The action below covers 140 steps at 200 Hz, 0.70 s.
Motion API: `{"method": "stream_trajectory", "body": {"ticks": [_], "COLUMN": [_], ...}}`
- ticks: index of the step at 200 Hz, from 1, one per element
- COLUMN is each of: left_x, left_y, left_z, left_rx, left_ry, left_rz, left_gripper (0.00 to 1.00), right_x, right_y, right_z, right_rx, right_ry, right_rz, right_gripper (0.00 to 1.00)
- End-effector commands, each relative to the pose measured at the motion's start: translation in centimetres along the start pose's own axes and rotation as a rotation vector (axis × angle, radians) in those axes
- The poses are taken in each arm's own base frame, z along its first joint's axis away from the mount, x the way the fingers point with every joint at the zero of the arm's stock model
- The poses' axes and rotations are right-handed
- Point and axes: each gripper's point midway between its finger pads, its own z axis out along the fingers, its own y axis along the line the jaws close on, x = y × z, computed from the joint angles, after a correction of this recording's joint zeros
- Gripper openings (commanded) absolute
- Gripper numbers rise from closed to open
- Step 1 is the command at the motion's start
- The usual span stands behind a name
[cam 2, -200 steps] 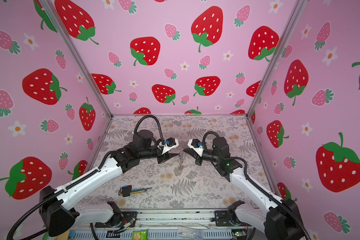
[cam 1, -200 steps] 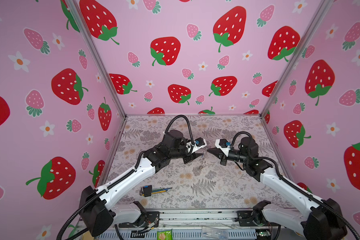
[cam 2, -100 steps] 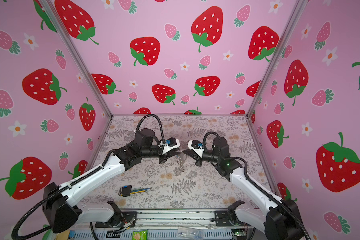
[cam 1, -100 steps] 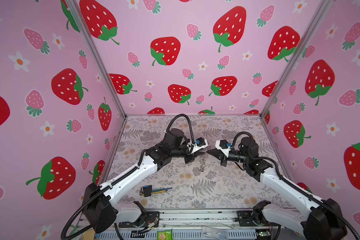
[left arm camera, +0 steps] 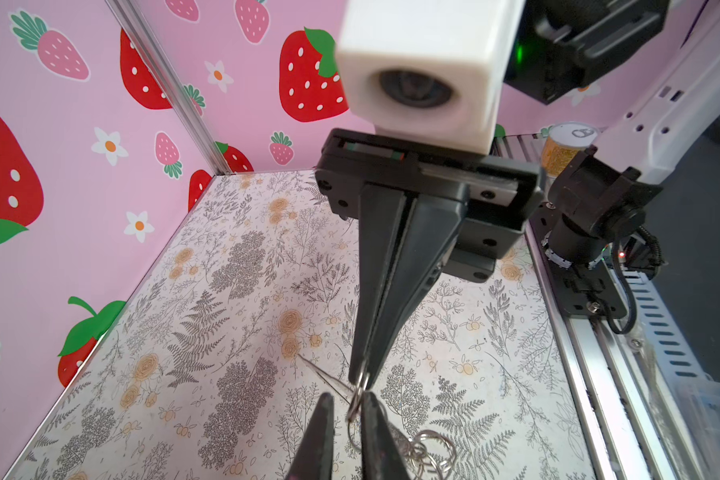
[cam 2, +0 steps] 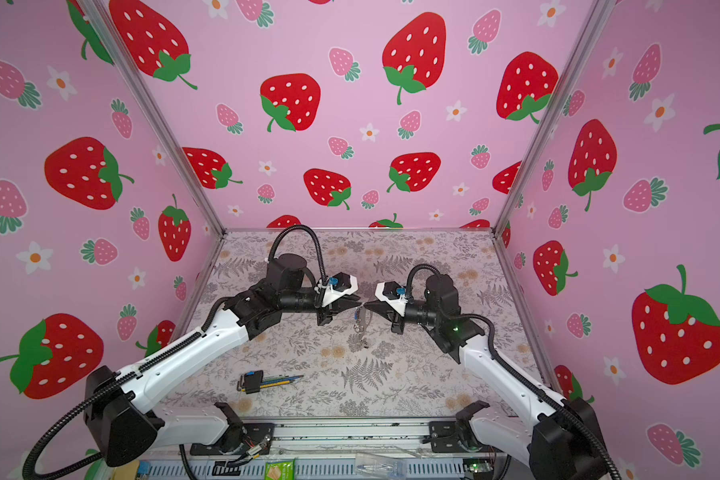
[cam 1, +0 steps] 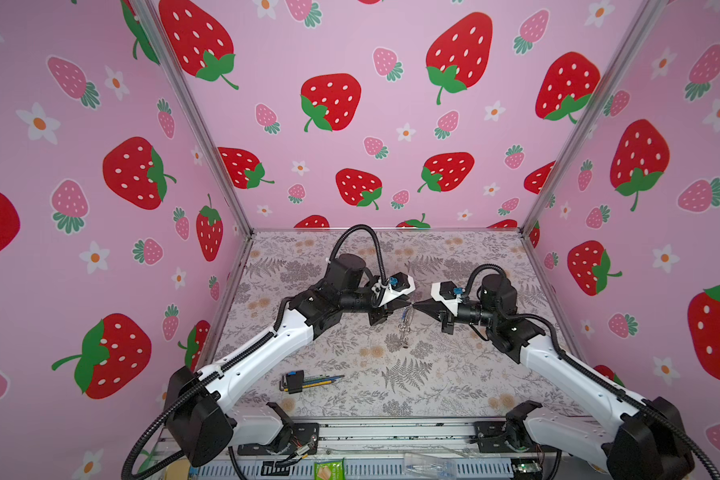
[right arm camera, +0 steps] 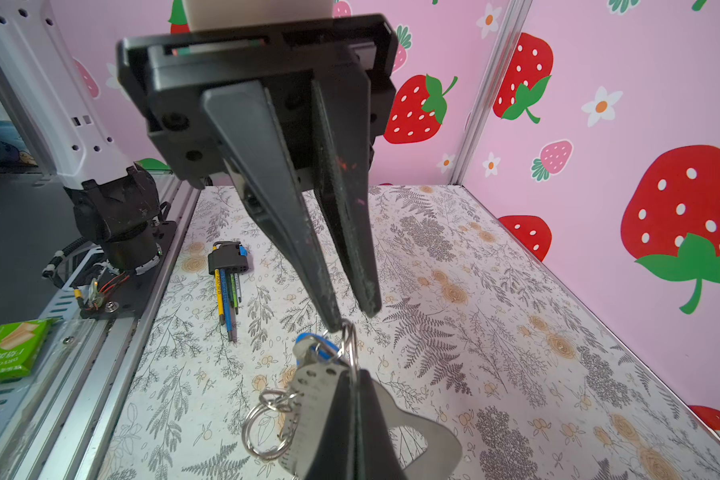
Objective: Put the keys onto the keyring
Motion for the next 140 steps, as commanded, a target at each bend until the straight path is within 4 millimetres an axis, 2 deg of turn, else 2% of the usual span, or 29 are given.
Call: {"method": "stream_trajectory", "body": {"ticks": [1, 123, 140], "left_x": [-1.9, -0.8, -0.6], "left_y": [0.2, -0.1, -0.1], "left_z": [-0.5, 0.1, 0.2], "left_rx": [0.011, 0.050, 0.050], "left_ry": [-0.043, 0.003, 0.009], "left_rz": [0.045, 0.043, 0.043], "left_gripper": [0.16, 0.16, 0.13], "right_x": [-1.1, -1.8, -1.9], "right_y": [0.5, 0.9, 1.0], "right_z": [-0.4, -0.6, -0.6], "right_rx": [-0.016, -0.038, -0.038], "right_ry": [-0.043, -0.064, -0.068], "right_rz": [-0.065, -0.075, -0.079], "right_gripper": [0.00, 0.00, 0.00]}}
